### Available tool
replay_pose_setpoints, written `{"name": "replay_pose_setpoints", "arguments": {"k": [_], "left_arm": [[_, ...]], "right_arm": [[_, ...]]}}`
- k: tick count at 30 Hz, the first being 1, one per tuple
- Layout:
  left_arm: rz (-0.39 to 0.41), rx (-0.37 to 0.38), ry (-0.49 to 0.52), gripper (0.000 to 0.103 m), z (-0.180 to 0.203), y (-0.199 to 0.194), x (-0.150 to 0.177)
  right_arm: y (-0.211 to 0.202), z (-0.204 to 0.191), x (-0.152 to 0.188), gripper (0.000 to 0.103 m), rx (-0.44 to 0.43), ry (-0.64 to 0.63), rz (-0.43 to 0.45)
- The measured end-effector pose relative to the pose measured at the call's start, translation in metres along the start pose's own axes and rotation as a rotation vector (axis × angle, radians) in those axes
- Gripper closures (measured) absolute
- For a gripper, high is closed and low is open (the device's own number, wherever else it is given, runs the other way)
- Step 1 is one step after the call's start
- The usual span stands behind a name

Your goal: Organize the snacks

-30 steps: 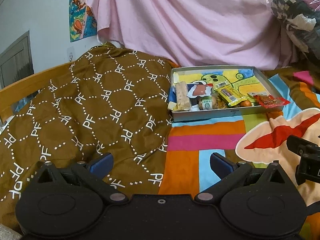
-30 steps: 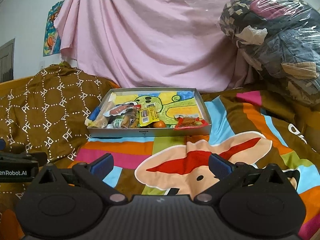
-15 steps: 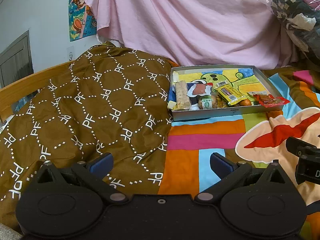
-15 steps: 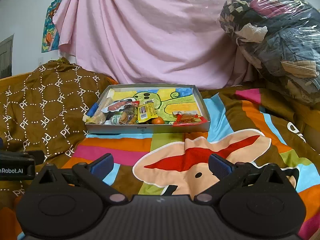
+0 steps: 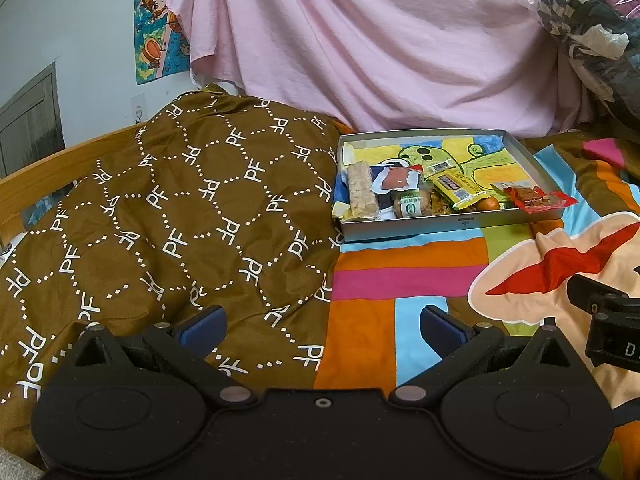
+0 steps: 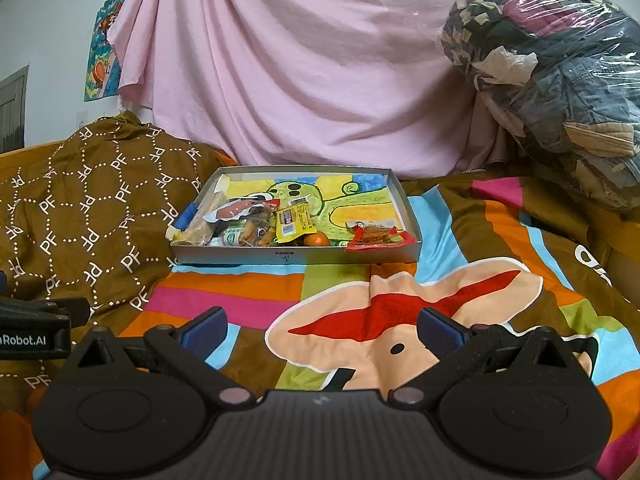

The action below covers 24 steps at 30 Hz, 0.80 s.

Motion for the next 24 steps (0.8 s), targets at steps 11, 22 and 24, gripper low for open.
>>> {"name": "replay_pose_setpoints", "arguments": {"k": [11,22,24], "left_arm": [[-0.002,0.001,0.0,0.001,0.0006,-0.0004,0.0001],[-0.002,0.002,0.002,0.001,0.001,-0.0001,-0.0004],[-0.004,0.005,0.001,0.001,0.0014,-0.0002,-0.0003]], "right_arm": [[0.0,0.0,-0.0003,0.0,-0.001,-0.001,0.0],[0.0004,-0.0001,0.0007,0.0,-0.001,-0.004,-0.002],[0.0002,0.0001,0.0011,0.0,-0.001,-0.004,-0.003]]}}
Point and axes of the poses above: each gripper's, at about its wrist camera, not at the fingertips, and y roughly the way its jaws point, z to its right, x to its underside, the point moved 2 cm from there along y, roughly the way its jaws point, and after that the axes turned 1 degree about -z, right-handed, at the moved point
